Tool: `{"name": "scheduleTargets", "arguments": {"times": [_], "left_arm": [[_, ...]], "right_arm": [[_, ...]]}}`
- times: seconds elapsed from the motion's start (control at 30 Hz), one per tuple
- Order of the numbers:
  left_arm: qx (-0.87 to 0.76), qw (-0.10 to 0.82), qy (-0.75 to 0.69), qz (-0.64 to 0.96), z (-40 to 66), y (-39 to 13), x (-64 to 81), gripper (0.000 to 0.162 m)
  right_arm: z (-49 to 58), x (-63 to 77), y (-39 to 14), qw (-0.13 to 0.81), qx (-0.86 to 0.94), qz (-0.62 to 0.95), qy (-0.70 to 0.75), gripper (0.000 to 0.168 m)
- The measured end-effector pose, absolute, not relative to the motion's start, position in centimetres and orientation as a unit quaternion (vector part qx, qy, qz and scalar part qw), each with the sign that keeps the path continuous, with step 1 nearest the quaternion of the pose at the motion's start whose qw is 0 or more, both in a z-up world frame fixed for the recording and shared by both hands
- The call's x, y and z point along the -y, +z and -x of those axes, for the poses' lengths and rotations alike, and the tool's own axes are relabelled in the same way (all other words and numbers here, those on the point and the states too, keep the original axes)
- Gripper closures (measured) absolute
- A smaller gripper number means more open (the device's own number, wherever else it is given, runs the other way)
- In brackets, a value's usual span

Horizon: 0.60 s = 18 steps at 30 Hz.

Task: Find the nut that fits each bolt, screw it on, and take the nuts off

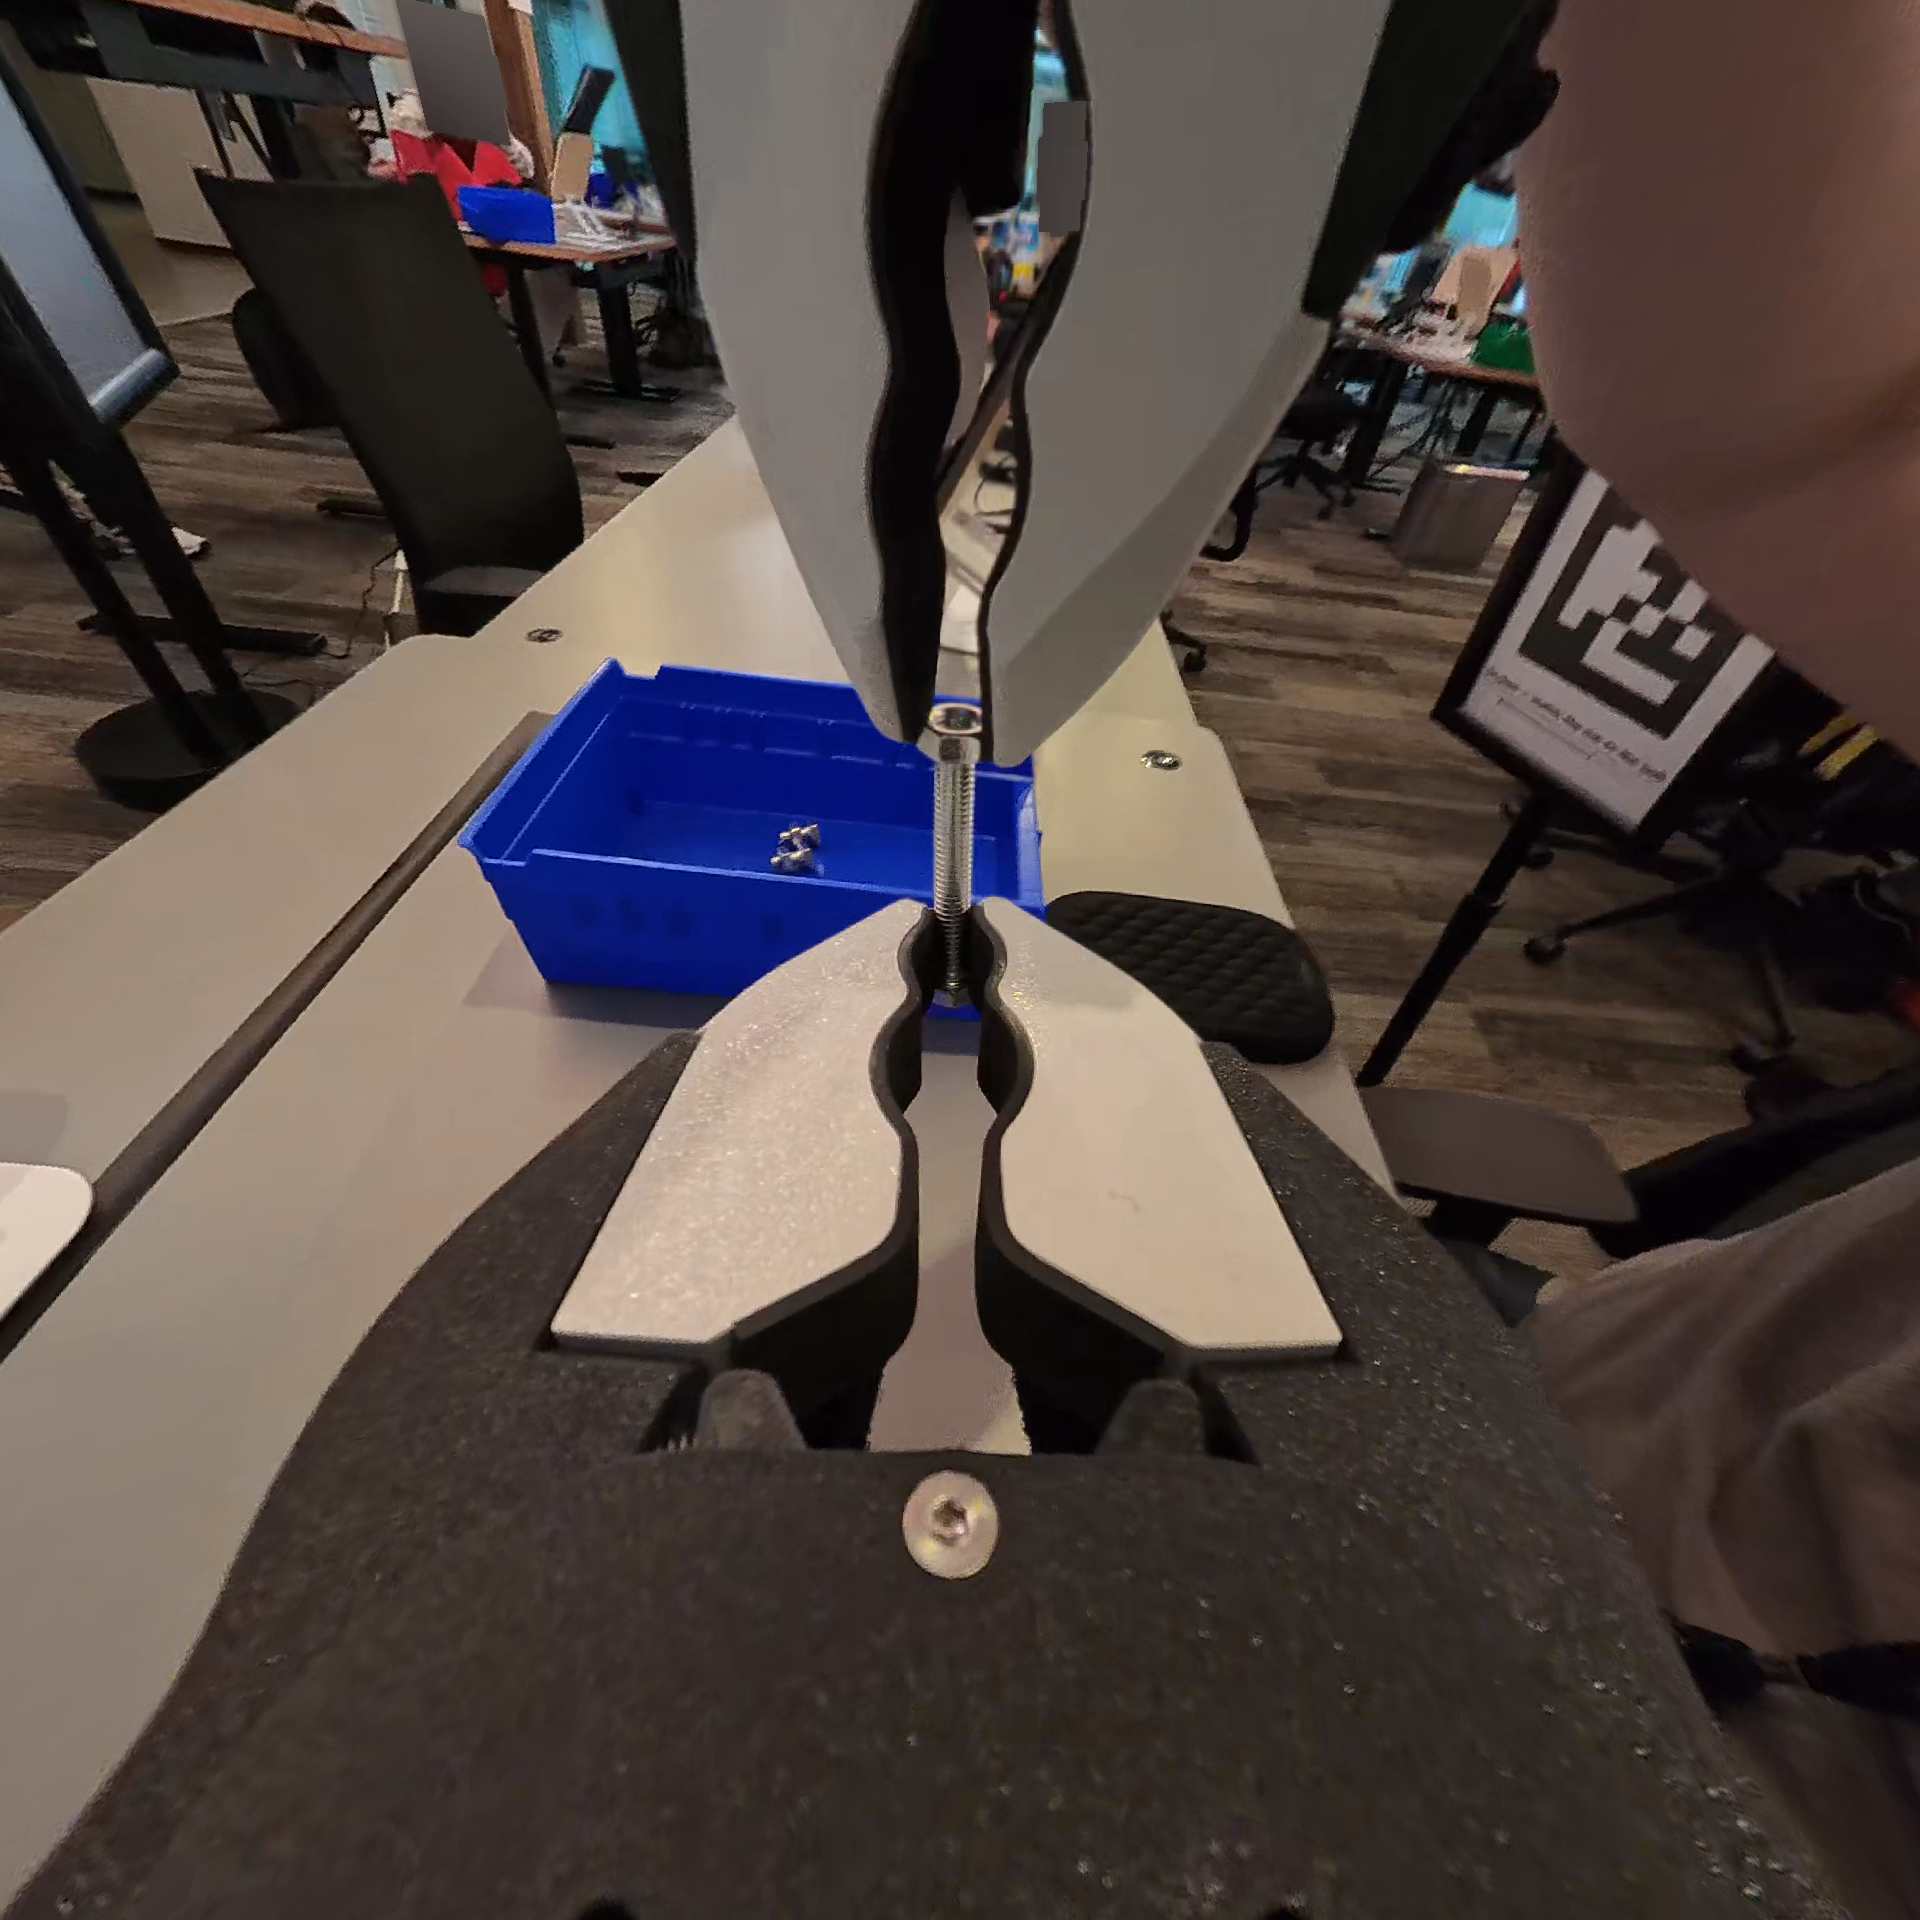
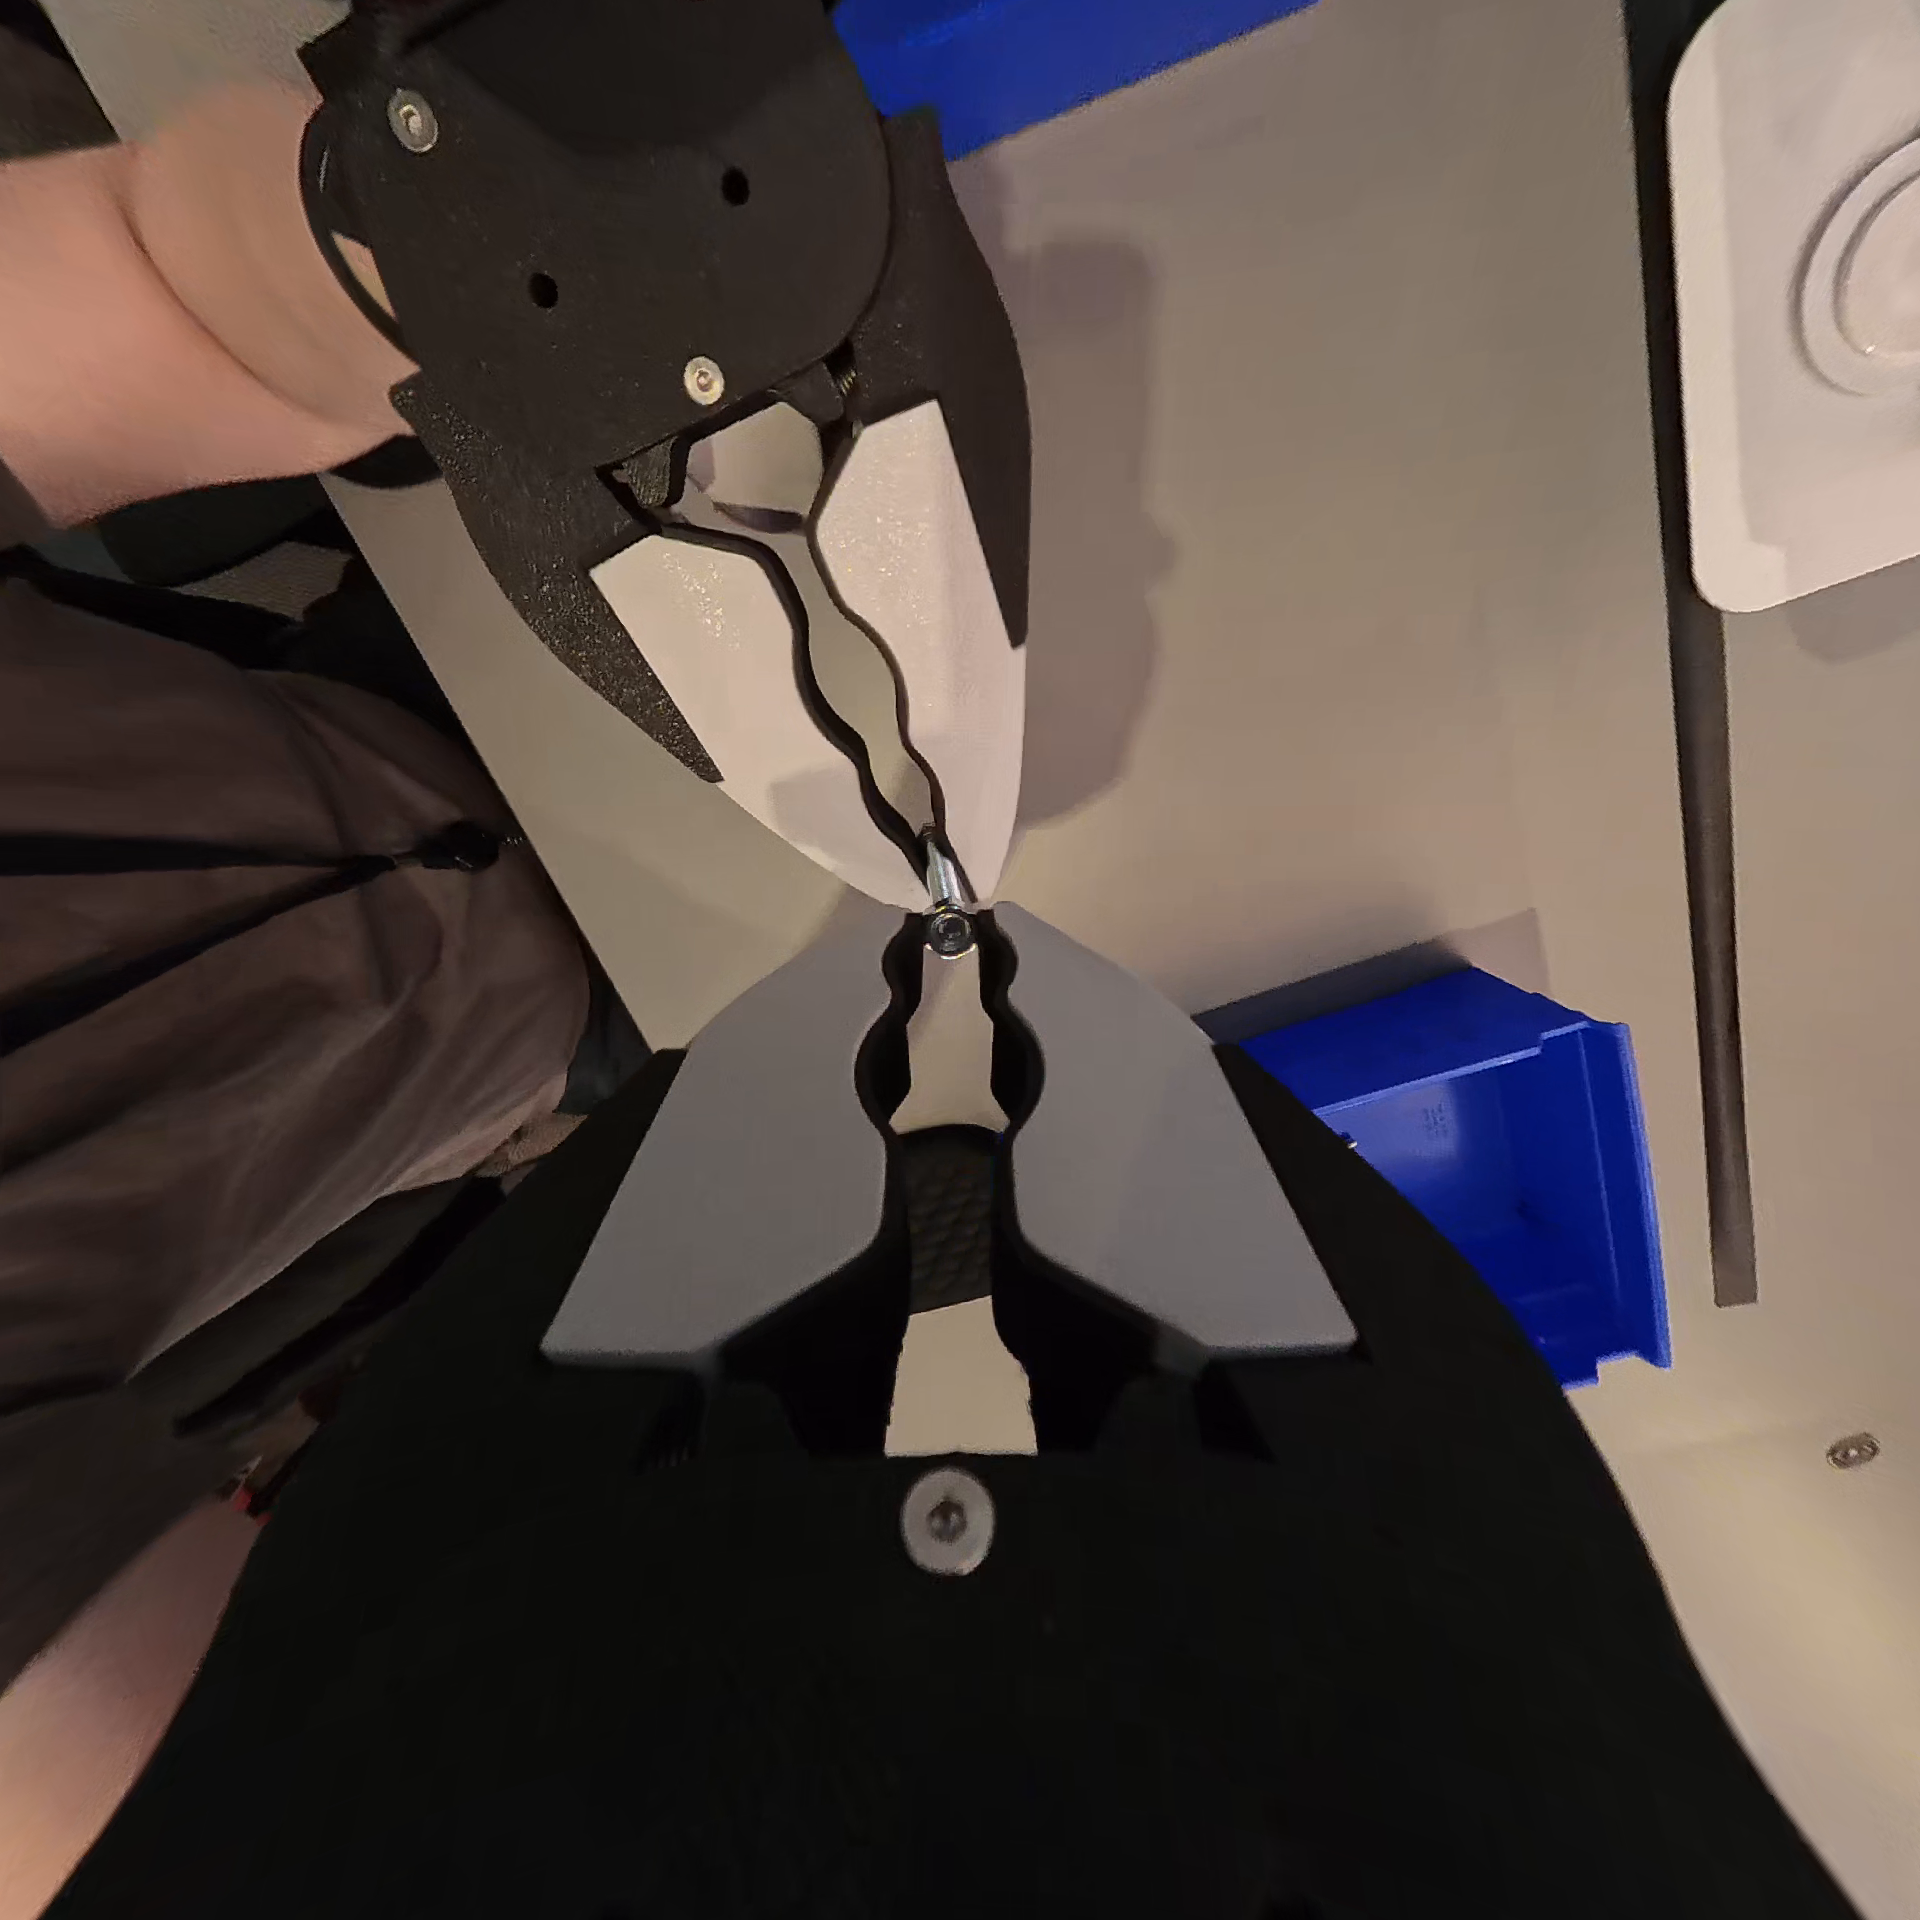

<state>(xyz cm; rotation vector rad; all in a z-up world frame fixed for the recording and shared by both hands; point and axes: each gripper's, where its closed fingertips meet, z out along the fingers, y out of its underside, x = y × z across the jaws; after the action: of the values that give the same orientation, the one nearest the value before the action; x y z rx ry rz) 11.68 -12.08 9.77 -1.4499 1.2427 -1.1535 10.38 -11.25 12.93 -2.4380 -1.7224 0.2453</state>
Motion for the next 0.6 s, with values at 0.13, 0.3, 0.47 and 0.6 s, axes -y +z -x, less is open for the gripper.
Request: {"name": "scheduleTargets", "arguments": {"times": [0.13,0.3,0.47,0.6], "left_arm": [[-0.492,0.427,-0.490,0.579,-10.4,11.2,12.8,0.157],[-0.480,0.436,-0.496,0.578,-9.3,12.2,12.9,0.157],[-0.477,0.449,-0.476,0.587,-8.8,12.4,12.5,0.157],[-0.466,0.461,-0.463,0.596,-8.6,12.4,11.8,0.157]], "right_arm": [[-9.1,11.8,14.3,0.091,0.558,0.822,0.072,0.157],[-7.9,11.8,15.3,0.100,0.537,0.833,0.088,0.157],[-7.4,11.5,15.5,0.099,0.528,0.840,0.081,0.156],[-7.2,10.9,15.5,0.104,0.501,0.855,0.084,0.157]]}}
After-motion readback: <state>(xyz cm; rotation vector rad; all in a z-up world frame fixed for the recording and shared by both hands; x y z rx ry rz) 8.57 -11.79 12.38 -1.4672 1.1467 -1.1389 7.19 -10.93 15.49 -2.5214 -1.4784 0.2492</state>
